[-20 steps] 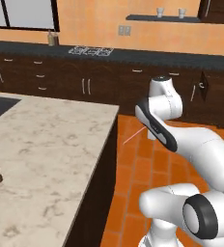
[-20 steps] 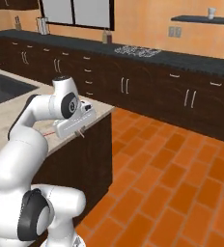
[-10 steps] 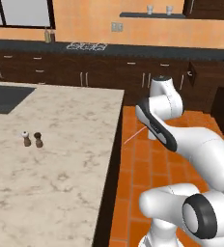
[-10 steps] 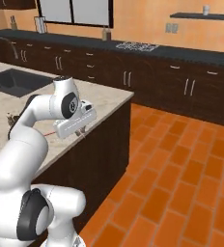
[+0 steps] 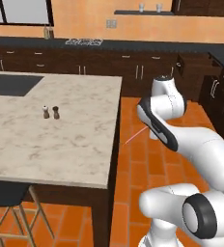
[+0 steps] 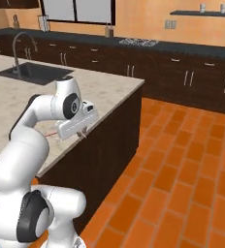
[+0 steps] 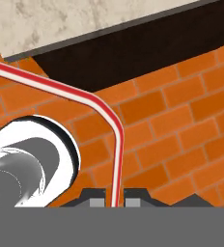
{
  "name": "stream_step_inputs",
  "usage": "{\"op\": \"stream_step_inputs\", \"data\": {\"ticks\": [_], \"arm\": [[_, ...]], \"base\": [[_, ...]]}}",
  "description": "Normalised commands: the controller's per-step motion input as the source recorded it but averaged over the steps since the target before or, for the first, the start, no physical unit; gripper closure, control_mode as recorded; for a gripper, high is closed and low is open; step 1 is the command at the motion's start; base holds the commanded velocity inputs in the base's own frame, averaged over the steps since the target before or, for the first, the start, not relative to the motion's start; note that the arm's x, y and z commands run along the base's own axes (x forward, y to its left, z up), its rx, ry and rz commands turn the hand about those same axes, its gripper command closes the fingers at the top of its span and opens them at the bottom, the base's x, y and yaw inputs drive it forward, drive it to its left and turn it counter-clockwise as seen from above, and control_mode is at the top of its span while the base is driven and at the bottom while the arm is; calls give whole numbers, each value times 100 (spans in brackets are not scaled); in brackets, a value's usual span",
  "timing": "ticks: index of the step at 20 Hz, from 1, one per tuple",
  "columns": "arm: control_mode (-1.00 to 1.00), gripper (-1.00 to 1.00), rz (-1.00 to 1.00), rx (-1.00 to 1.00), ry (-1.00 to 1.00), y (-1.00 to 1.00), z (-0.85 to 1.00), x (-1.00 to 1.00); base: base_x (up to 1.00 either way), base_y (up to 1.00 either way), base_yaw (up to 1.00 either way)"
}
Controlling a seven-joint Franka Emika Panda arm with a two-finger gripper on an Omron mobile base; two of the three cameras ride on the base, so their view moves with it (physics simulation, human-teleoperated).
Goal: Take a straw from the drawer in front and place it inside the glass cup on the dining counter.
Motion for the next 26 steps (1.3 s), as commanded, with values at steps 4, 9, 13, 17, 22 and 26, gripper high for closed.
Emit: {"op": "stream_step_inputs", "data": {"ticks": [4, 9, 13, 17, 22, 26], "arm": [[100, 100, 0, 0, 0, 0, 0, 0], [100, 100, 0, 0, 0, 0, 0, 0], [100, 100, 0, 0, 0, 0, 0, 0], [100, 100, 0, 0, 0, 0, 0, 0], [100, 100, 0, 0, 0, 0, 0, 0], [100, 100, 0, 0, 0, 0, 0, 0]], "base": [[-76, 100, -17], [-39, 100, -23], [-12, 100, -22], [0, 100, -21], [0, 100, -21], [-1, 100, -20]]}}
